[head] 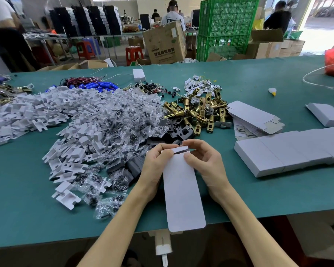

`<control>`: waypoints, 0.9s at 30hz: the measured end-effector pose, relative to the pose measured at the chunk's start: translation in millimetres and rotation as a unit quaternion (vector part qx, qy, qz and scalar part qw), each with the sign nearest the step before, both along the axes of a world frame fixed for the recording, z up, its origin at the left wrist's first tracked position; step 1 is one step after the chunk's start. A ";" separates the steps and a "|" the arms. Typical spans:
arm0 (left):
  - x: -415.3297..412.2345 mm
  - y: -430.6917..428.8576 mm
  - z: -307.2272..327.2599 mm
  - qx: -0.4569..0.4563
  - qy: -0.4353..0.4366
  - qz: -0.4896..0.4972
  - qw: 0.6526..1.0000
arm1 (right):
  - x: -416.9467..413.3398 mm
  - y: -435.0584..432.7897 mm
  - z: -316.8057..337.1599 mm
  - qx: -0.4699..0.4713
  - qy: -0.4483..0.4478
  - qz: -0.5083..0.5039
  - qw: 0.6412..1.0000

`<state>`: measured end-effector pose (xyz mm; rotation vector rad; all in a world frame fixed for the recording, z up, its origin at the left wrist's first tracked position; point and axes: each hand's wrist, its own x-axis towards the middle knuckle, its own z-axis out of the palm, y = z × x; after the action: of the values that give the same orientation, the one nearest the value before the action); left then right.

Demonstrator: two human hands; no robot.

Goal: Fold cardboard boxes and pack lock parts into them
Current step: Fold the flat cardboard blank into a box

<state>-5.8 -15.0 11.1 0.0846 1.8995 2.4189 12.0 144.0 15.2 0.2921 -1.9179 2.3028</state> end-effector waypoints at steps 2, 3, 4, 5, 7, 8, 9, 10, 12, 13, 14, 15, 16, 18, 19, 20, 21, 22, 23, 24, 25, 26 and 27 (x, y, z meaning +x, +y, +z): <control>-0.1 -0.4 1.9 0.017 -0.003 0.003 1.000 | 0.4 -1.3 -0.4 0.006 0.004 0.006 1.000; 0.3 -0.7 2.7 0.020 -0.003 0.002 1.000 | 0.6 -1.5 -0.6 0.006 0.004 0.007 1.000; 0.8 -0.7 3.2 0.020 -0.001 -0.001 1.000 | 0.7 -1.3 -0.9 0.005 0.003 0.007 1.000; 1.2 -0.7 3.2 0.020 0.002 -0.006 1.000 | 0.7 -0.8 -1.0 0.003 0.002 0.006 1.000; 1.2 -0.7 2.0 0.020 0.009 -0.011 1.000 | 0.4 0.1 -1.2 0.000 -0.001 0.003 1.000; 1.0 -0.4 1.8 0.020 0.011 -0.010 1.000 | 0.1 0.1 -1.5 -0.001 -0.002 0.001 1.000; 1.1 -0.2 1.7 0.018 0.012 -0.008 1.000 | -0.2 -0.3 -1.7 -0.002 -0.003 -0.003 1.000; 1.2 0.0 1.7 0.013 0.014 -0.006 1.000 | -0.4 -0.5 -2.0 -0.001 -0.004 -0.008 1.000; 1.5 0.3 1.4 -0.001 0.021 -0.007 1.000 | -1.4 -0.8 -2.3 0.001 -0.007 -0.021 1.000; 1.8 0.5 1.3 -0.007 0.025 -0.009 1.000 | -1.9 -0.7 -2.7 0.003 -0.009 -0.026 1.000; 1.9 0.8 1.0 -0.010 0.027 -0.010 1.000 | -2.0 -0.4 -3.0 0.005 -0.010 -0.028 1.000; 2.0 1.0 0.6 -0.010 0.028 -0.011 0.999 | -2.2 -0.3 -3.1 0.007 -0.011 -0.029 0.999; 1.8 1.2 0.3 -0.009 0.029 -0.010 0.999 | -2.2 -0.2 -3.2 0.008 -0.011 -0.030 0.999; 1.6 1.0 0.0 -0.004 0.032 -0.010 0.999 | -2.3 -0.3 -3.2 0.008 -0.010 -0.034 0.999; 1.7 0.9 -0.2 -0.001 0.035 -0.012 0.999 | -2.5 -0.3 -2.9 0.009 -0.009 -0.039 0.999; 1.7 0.6 -0.4 0.000 0.039 -0.015 0.999 | -2.7 0.0 -2.7 0.008 -0.007 -0.043 0.999; 1.9 0.5 -0.4 0.002 0.044 -0.020 0.999 | -3.2 0.4 -2.6 0.005 -0.006 -0.048 0.999; 2.4 0.4 -0.3 0.005 0.047 -0.024 0.999 | -3.6 1.1 -2.7 0.001 -0.005 -0.051 0.999; 2.8 0.4 0.1 0.008 0.047 -0.027 0.998 | -4.0 1.6 -2.9 -0.002 -0.006 -0.052 0.999; 3.0 0.3 0.4 0.008 0.047 -0.028 0.998 | -4.4 1.9 -3.2 -0.005 -0.007 -0.052 0.999; 3.1 0.4 0.4 0.007 0.046 -0.028 0.999 | -5.1 2.0 -3.6 -0.006 -0.009 -0.052 0.999; 3.0 0.6 0.3 0.004 0.045 -0.028 0.999 | -5.6 2.1 -4.2 -0.006 -0.010 -0.053 0.999; 3.1 0.7 0.2 0.001 0.042 -0.028 0.999 | -6.1 2.1 -4.8 -0.007 -0.011 -0.055 0.998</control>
<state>-2.7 -14.3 11.4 0.2419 1.9007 2.4176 5.9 146.1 10.4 0.1562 -1.8772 2.2582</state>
